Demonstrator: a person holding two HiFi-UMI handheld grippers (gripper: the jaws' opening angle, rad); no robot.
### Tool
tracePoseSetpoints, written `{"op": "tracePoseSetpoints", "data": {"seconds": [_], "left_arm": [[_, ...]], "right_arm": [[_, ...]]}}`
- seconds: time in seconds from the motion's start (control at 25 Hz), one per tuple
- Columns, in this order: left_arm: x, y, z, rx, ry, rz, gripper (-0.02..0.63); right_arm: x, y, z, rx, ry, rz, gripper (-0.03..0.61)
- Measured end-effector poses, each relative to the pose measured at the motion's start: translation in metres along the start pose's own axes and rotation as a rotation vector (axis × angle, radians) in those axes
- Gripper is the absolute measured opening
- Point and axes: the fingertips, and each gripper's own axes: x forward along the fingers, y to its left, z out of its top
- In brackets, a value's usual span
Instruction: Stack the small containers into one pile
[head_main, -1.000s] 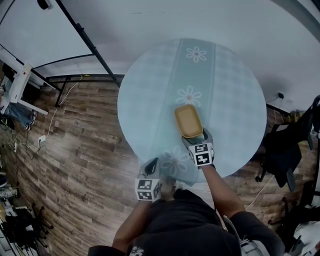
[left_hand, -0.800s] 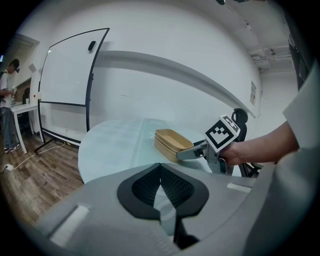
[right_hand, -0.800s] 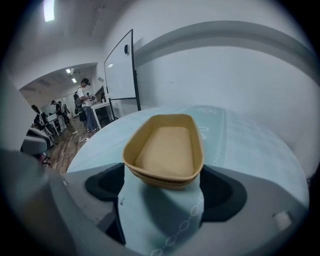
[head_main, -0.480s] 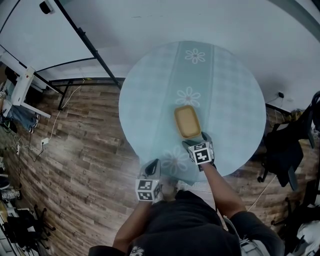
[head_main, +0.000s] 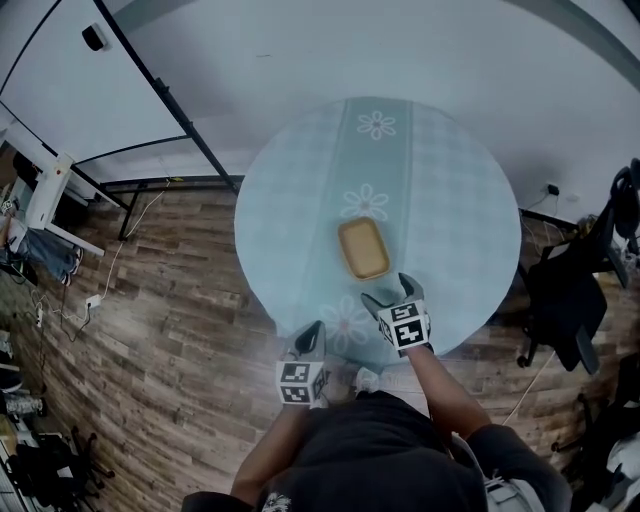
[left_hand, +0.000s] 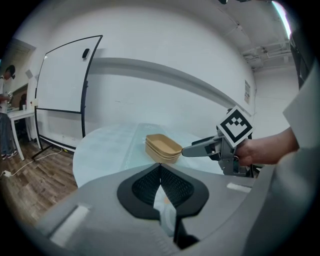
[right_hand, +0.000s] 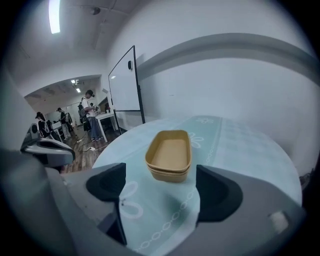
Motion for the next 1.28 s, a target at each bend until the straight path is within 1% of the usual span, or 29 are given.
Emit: {"op": "tracePoseSetpoints", "data": {"seconds": [0.04, 0.08, 0.24, 0.32, 0.4, 0.48, 0.64, 0.8, 1.04, 1.28], "left_arm": [[0.001, -0.003, 0.003, 0.006, -0.009, -0.005, 0.005], [0.001, -0.007, 0.007, 0.013, -0.022, -0.01, 0.005], [-0.004, -0.025, 0.024, 0.037, -0.058, -0.041, 0.005], [-0.007, -0.031, 0.033, 0.044, -0.074, -0.054, 0.005], [-0.011, -0.034, 0.04, 0.058, -0.094, -0.059, 0.005], [-0.016, -0.036, 0.044, 0.07, -0.108, -0.062, 0.005], [-0.022, -0.038, 0.046, 0.045, -0.115, -0.072, 0.005], [-0.024, -0.041, 0.048, 0.053, -0.12, -0.078, 0.005], [-0.019, -0.045, 0.055, 0.078, -0.13, -0.096, 0.005], [-0.014, -0.049, 0.058, 0.08, -0.137, -0.103, 0.005]], "right_arm": [[-0.007, 0.001, 0.004, -0.004, -0.016, -0.003, 0.442], [-0.014, 0.002, 0.007, -0.009, -0.032, -0.009, 0.415], [-0.044, 0.004, 0.019, -0.04, -0.094, -0.058, 0.243], [-0.059, 0.003, 0.026, -0.041, -0.129, -0.088, 0.13], [-0.073, 0.004, 0.035, -0.036, -0.17, -0.102, 0.003], [-0.085, 0.008, 0.044, -0.046, -0.207, -0.094, 0.003], [-0.1, 0.017, 0.054, -0.057, -0.255, -0.07, 0.002], [-0.107, 0.022, 0.052, -0.056, -0.266, -0.056, 0.002], [-0.112, 0.02, 0.056, -0.047, -0.287, -0.083, 0.002], [-0.115, 0.015, 0.055, -0.033, -0.294, -0.091, 0.002]]}}
